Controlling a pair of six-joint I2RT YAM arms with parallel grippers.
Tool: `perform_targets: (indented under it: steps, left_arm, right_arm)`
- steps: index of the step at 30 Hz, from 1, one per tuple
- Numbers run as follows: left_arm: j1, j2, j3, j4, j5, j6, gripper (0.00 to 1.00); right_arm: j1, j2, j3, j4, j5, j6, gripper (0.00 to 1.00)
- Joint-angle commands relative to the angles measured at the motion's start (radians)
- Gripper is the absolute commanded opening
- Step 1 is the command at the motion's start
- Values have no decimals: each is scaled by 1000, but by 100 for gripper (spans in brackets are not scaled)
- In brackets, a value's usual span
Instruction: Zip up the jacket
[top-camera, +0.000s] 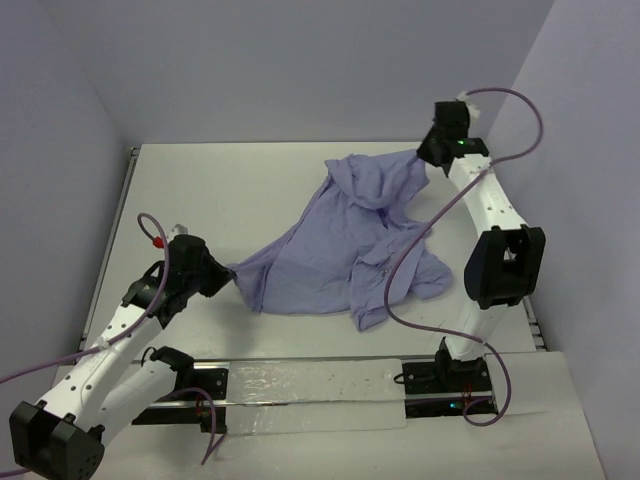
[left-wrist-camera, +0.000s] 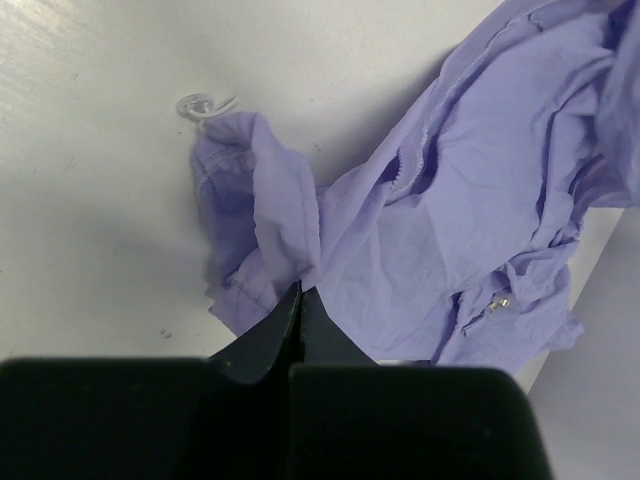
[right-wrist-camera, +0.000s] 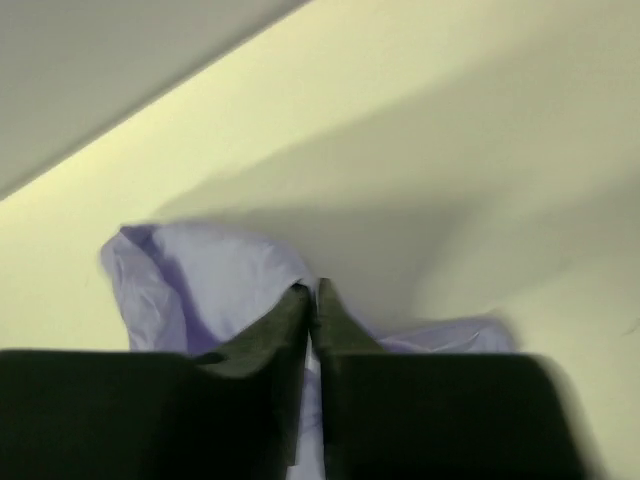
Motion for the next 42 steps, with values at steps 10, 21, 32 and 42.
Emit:
perform_targets:
  steps: [10,21,32,42]
  left_arm:
    - [3,29,176,-46,-55,71,0]
    - [5,22,187,-104,-100,81,0]
    - [6,1,64,-93,-80,10,0]
    - [6,4,47,-72,-87,17,0]
  right_arm:
    - [249,-173,-171,43,57,16,88]
    - [633,48,-46,104,-208,46,73]
    - [699,394,117,31,-213,116,81]
    - [691,218,-202,99,-35,222,91]
